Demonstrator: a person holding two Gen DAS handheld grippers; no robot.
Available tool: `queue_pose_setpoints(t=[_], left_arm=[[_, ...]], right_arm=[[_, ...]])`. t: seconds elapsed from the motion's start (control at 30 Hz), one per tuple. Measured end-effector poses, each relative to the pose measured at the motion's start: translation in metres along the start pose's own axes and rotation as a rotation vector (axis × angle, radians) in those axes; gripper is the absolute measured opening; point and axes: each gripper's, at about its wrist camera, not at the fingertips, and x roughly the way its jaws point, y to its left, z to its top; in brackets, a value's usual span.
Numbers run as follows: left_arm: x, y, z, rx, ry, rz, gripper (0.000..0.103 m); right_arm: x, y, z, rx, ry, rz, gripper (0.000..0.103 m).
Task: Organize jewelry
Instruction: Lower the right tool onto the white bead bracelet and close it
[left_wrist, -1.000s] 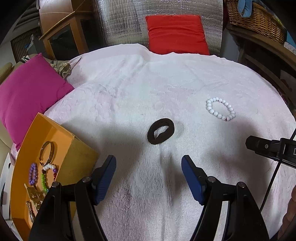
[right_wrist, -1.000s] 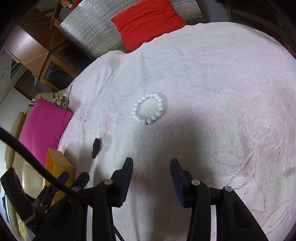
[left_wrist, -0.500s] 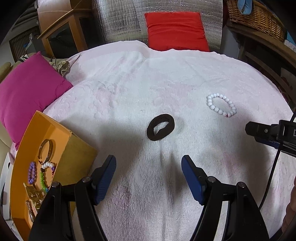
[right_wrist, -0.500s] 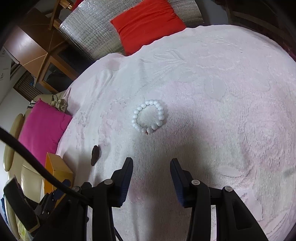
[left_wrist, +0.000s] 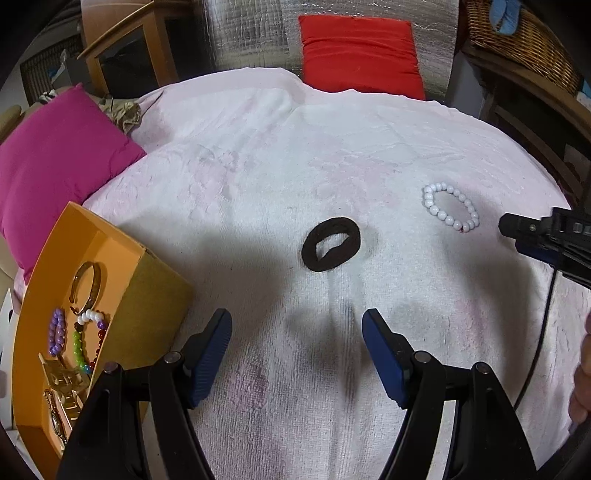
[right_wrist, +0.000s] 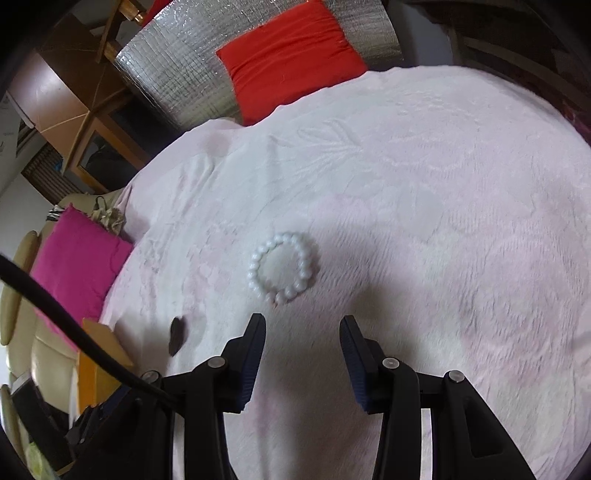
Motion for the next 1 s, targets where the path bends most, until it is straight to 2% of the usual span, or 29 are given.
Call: queue_pose_setpoints(t=[0.4, 0.5, 0.57, 0.63, 0.67, 0.7, 0.73, 0.9, 1.0], left_arm=[[0.010, 0.010, 0.015, -0.007, -0.008, 0.013, 0.074], [0.019, 0.012, 0.024, -0.017, 0.005, -0.014, 0.074], [0.025, 0.012, 0.028, -0.028, 0.017, -0.035, 0.074], [0.031, 0.010, 0.030, -0.028, 0.022, -0.035, 0.074], [0.033, 0.009, 0.032, -0.027, 0.024, -0.041, 0.074], [0.035, 0.007, 0.033, -0.029, 0.027, -0.058, 0.074], [0.036, 0.006, 0.033, -0.031, 0.030, -0.073, 0.074], [0.044, -0.006, 0.034, -0.009, 0.044, -0.117, 0.074], [0.049, -0.009, 0.032, -0.004, 0.059, -0.152, 0.074]], right_arm=[[0.039, 0.007, 0.024, -0.079, -0.028, -0.124, 0.046], [0.047, 0.013, 0.028, -0.108, -0.044, -0.164, 0.046], [0.054, 0.019, 0.029, -0.147, -0.049, -0.197, 0.042], [0.059, 0.027, 0.028, -0.205, -0.054, -0.253, 0.022], [0.060, 0.030, 0.027, -0.228, -0.056, -0.266, 0.017], [0.060, 0.032, 0.026, -0.249, -0.057, -0.269, 0.011], [0.059, 0.033, 0.025, -0.258, -0.060, -0.274, 0.011], [0.048, 0.023, 0.026, -0.226, -0.037, -0.230, 0.011], [0.037, 0.011, 0.022, -0.177, -0.006, -0.165, 0.011]])
